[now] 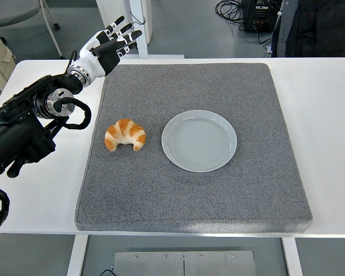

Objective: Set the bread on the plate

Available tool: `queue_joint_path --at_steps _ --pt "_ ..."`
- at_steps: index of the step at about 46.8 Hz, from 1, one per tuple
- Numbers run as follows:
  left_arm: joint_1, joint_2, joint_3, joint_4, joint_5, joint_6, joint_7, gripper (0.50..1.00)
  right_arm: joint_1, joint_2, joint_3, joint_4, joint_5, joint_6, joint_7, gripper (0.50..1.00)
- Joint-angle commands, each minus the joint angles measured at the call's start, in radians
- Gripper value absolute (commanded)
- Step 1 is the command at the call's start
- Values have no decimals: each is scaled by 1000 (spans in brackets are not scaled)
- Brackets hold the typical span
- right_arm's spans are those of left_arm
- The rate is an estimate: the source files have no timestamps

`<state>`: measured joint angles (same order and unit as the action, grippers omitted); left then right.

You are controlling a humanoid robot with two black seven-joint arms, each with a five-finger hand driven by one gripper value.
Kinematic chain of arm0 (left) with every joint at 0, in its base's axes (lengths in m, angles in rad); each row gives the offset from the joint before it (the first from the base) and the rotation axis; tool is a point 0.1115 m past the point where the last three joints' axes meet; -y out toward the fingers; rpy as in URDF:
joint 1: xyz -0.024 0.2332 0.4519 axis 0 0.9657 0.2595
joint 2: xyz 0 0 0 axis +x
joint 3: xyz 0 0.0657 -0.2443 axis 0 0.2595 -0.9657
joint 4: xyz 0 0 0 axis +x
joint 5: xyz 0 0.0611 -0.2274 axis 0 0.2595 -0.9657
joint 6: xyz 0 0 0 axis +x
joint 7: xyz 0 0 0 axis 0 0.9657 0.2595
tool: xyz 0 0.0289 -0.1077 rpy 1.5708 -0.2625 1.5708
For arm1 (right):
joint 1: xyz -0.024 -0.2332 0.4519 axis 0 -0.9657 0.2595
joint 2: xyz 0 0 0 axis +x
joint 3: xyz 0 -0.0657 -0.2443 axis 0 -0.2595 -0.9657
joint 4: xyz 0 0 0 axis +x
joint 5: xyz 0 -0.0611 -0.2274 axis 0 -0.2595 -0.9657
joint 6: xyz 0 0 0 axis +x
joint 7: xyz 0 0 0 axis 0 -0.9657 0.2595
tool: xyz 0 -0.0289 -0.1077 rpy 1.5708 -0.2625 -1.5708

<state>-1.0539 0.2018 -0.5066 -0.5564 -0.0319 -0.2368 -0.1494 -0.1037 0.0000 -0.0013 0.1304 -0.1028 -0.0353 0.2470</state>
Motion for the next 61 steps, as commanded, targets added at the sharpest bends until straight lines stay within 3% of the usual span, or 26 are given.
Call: queue_joint_path --at_steps 1,20,29,40,61 --pt "8 28 5 -42 0 2 -1 995 -1 0 0 0 0 0 0 1000" --pt "64 231 42 -312 24 7 -6 995 -1 0 0 0 0 0 0 1000" --pt "69 291 37 -335 225 -10 -12 995 -1 0 0 0 0 0 0 1000" --pt "87 406 42 -490 349 -78 -15 995 -1 0 0 0 0 0 0 1000" --pt "140 533 37 -672 573 -78 -39 995 -1 0 0 0 0 0 0 1000"
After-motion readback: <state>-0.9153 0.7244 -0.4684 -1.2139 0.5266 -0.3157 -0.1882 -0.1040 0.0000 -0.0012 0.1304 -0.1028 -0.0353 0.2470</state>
